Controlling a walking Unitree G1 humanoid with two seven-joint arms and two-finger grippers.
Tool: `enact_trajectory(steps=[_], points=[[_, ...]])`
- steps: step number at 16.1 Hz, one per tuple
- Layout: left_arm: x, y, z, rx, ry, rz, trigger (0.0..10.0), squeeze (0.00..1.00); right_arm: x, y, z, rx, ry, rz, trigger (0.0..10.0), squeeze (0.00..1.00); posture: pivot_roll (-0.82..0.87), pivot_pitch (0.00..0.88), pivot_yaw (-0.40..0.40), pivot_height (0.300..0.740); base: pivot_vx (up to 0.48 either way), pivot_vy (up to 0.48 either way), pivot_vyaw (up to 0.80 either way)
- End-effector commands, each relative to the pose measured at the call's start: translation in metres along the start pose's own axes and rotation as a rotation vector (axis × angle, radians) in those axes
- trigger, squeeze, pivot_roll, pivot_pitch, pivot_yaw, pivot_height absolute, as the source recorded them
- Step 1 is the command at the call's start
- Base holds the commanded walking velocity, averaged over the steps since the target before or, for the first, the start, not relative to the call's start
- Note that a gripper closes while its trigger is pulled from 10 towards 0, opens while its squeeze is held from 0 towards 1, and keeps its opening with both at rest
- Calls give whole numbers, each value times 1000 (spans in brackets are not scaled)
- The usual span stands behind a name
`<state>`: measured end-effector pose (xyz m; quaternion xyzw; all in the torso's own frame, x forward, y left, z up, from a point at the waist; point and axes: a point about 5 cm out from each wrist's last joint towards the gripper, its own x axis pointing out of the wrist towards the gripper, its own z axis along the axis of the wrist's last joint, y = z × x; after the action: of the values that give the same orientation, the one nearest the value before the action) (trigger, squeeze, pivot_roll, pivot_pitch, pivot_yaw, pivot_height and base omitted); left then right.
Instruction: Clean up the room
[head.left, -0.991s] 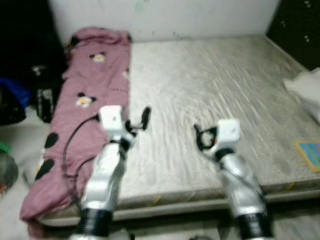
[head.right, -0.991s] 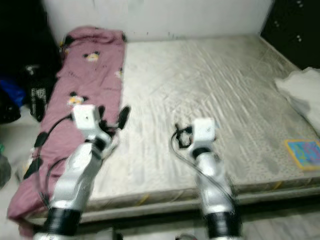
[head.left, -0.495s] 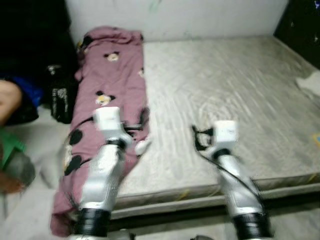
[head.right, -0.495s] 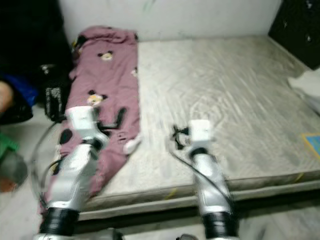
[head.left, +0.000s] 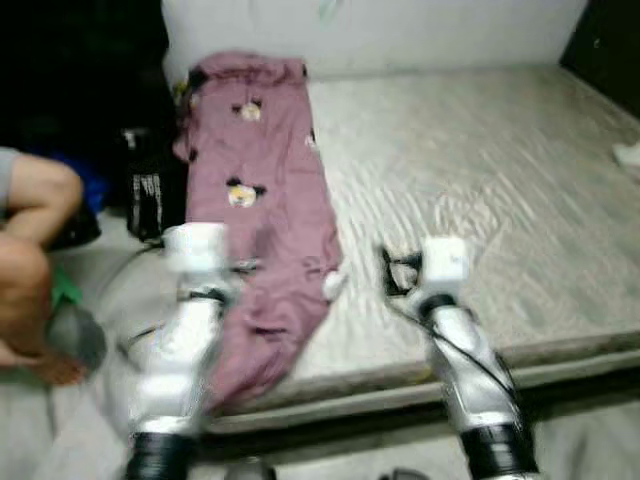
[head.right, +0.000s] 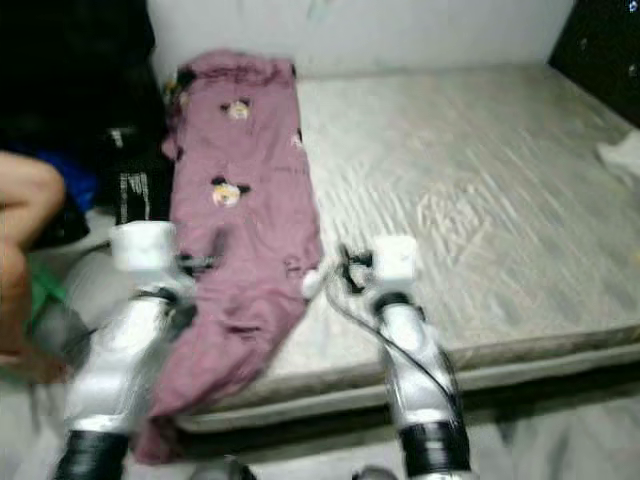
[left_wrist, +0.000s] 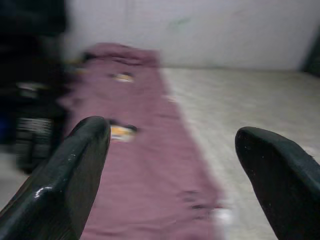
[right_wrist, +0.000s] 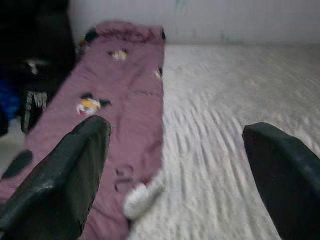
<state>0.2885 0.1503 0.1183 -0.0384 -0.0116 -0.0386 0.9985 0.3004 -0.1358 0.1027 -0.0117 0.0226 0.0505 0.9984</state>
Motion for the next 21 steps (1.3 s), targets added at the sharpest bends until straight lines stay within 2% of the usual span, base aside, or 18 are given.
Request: enact_trajectory(steps=[1,2,3,4,6,14,18,21], points=[[-5,-1,4,70,-33,14,10000,0,-2,-21,9,-24,-45,-88,10000,0,14,41,35,740,0,0,0],[-8,3,4,111,-39,30,10000,0,-3,-26,11,-21,-56,-105,10000,0,21,43,35,740,0,0,0],[-17,12,1,101,-38,54,10000,0,-6,-33,16,-11,-81,-130,10000,0,21,50,34,740,0,0,0],[-19,13,1,110,-36,58,10000,0,-6,-34,17,-10,-87,-134,10000,0,21,57,34,740,0,0,0],[-20,13,-2,128,-23,72,10000,0,-7,-35,18,-11,-96,-147,10000,0,22,53,31,740,0,0,0],[-19,12,-4,95,0,68,10000,0,-8,-34,11,4,-77,-175,10000,0,24,65,38,740,0,0,0],[-18,11,-4,64,0,61,10000,0,-8,-32,10,5,-69,-172,10000,0,30,72,40,740,0,400,0],[-18,7,-2,68,-10,32,10000,0,-9,-31,9,5,-68,-171,10000,0,28,68,40,740,0,0,0]])
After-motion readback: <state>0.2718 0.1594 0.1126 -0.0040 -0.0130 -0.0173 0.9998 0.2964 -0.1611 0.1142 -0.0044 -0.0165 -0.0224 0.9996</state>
